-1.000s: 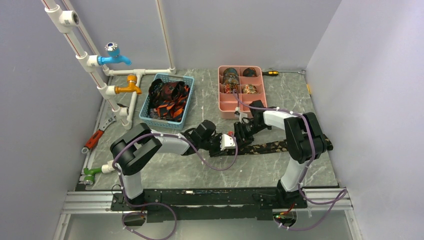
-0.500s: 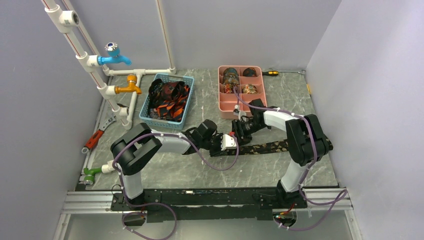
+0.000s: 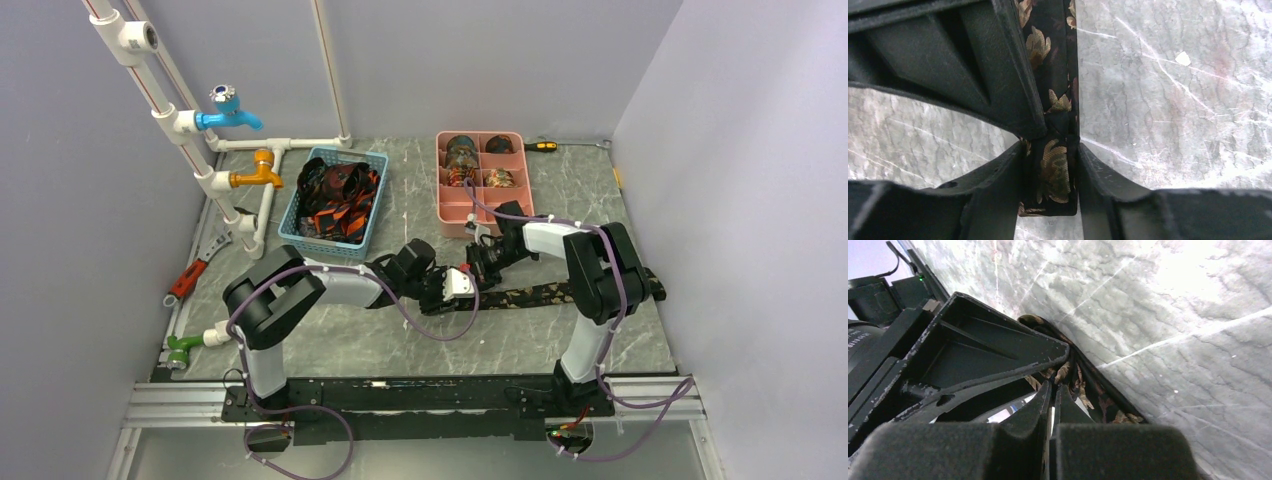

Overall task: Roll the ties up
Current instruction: Roll the tie at the center of the board.

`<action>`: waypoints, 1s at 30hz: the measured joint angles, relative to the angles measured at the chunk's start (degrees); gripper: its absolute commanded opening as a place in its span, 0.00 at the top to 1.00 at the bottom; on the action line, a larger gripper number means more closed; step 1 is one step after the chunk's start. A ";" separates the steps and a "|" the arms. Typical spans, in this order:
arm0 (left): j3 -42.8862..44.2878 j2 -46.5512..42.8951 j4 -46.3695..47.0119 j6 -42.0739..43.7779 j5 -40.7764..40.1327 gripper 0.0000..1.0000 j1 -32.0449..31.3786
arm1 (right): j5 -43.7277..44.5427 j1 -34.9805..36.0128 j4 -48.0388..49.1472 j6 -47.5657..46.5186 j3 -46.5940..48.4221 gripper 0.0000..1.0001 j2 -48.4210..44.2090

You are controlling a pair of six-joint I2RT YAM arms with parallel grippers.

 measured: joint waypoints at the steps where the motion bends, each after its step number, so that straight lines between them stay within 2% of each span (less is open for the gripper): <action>1: 0.00 0.07 0.00 0.02 -0.13 0.44 0.00 | 0.33 -0.02 -0.04 -0.39 0.00 1.00 0.24; 13: -2.97 -2.32 1.70 -1.88 -2.14 0.14 0.48 | 3.61 -0.48 -0.68 -3.26 0.00 1.00 0.87; 18: -3.13 -2.56 1.64 -3.61 -2.45 0.09 0.48 | 3.58 -0.55 -0.48 -3.43 -0.26 1.00 0.85; 20: -2.23 -1.86 1.31 -4.42 -2.34 0.11 0.42 | 3.54 -0.59 -0.35 -3.43 -0.37 1.00 0.83; 24: 1.03 1.09 1.44 -5.92 -1.92 0.27 0.20 | 3.58 -0.59 0.20 -3.48 -0.92 1.00 0.24; 28: 3.04 3.13 1.81 -6.58 -1.05 0.46 -0.02 | 3.82 -0.59 0.44 -3.56 -1.49 1.00 -0.66; 30: 2.82 3.13 1.86 -6.32 -0.35 0.60 -0.24 | 4.02 -0.59 0.35 -3.82 -1.51 1.00 -1.16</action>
